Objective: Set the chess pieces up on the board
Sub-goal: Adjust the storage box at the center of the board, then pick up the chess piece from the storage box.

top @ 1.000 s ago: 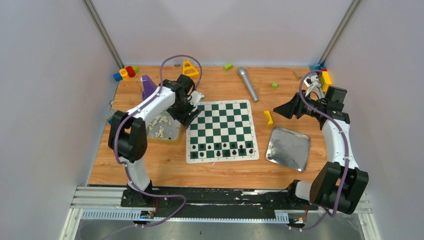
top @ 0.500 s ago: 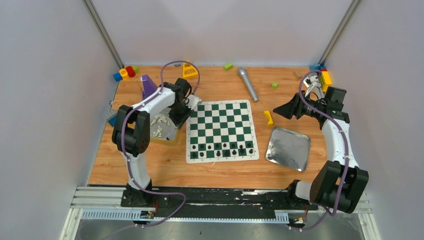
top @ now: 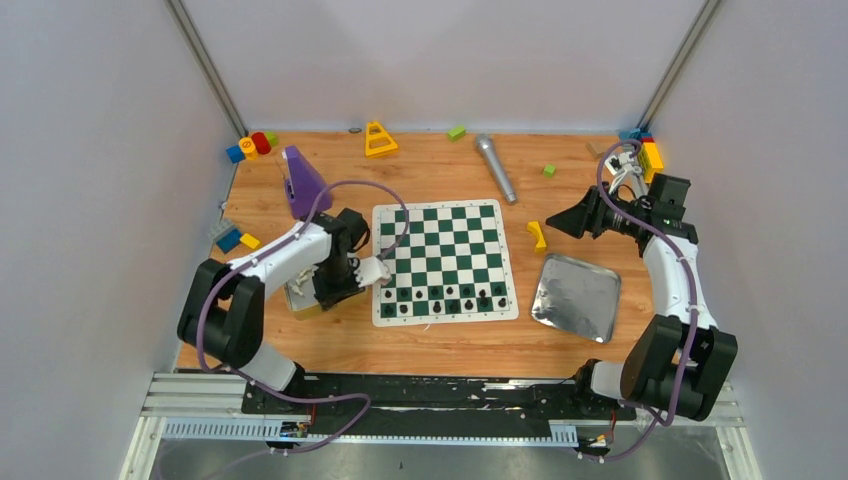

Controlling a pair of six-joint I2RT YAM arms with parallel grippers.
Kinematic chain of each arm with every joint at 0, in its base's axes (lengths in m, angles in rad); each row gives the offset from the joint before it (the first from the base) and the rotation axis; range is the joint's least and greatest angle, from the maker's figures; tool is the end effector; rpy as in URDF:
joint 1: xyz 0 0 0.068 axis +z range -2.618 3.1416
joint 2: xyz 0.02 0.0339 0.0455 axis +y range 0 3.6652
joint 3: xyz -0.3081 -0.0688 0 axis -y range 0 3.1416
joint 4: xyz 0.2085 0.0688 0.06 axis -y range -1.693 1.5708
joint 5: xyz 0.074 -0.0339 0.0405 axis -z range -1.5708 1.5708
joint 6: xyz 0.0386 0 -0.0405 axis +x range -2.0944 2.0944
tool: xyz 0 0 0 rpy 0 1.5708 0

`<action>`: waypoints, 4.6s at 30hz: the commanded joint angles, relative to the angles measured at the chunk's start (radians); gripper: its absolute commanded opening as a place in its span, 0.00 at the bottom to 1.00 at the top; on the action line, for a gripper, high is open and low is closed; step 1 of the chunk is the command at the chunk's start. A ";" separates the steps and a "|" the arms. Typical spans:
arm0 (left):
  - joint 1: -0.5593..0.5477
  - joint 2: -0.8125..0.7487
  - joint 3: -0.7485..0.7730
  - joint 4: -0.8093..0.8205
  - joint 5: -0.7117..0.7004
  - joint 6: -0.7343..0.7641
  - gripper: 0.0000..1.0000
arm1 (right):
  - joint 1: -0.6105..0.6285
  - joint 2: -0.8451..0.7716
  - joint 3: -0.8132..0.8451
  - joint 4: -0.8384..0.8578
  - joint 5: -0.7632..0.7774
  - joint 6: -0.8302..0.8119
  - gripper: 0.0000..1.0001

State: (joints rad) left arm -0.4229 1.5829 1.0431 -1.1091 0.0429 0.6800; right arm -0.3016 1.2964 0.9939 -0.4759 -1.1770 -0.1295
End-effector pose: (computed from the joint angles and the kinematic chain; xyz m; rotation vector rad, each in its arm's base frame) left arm 0.2042 -0.0937 0.2537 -1.6055 -2.6151 0.0807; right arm 0.2175 -0.0303 0.3429 -0.3691 1.9596 1.0803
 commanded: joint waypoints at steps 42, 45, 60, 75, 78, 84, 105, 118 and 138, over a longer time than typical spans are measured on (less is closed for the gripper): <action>0.617 0.220 0.255 0.115 0.022 -0.029 0.17 | 0.002 0.062 0.015 -0.021 -0.033 -0.048 0.56; 0.580 0.235 0.265 0.114 -0.017 0.095 0.10 | 0.003 0.062 0.014 -0.021 -0.030 -0.051 0.56; 0.261 0.339 0.375 0.160 -0.221 0.445 0.06 | 0.002 0.058 0.014 -0.027 -0.013 -0.057 0.56; 0.167 0.367 0.478 0.214 -0.283 0.499 0.39 | 0.002 0.043 0.017 -0.033 -0.008 -0.068 0.56; 0.186 0.306 0.458 0.231 -0.238 0.446 0.53 | 0.002 0.047 0.017 -0.034 -0.014 -0.068 0.56; 0.292 0.177 0.430 0.228 -0.109 0.337 0.70 | 0.003 0.059 0.020 -0.035 -0.024 -0.068 0.56; 0.392 0.183 0.236 0.323 -0.062 -0.324 0.44 | 0.003 0.064 0.013 -0.037 -0.032 -0.067 0.56; 0.454 0.183 0.210 0.400 -0.052 -0.456 0.37 | 0.003 0.050 0.009 -0.036 -0.029 -0.068 0.56; 0.484 0.155 0.140 0.503 0.012 -0.561 0.34 | 0.001 0.050 0.010 -0.038 -0.037 -0.068 0.56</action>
State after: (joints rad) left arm 0.0551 1.7538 1.1984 -0.6636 0.0284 0.1783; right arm -0.3016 1.3766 0.9939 -0.5266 -1.1797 -0.1703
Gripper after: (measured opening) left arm 0.344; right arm 0.560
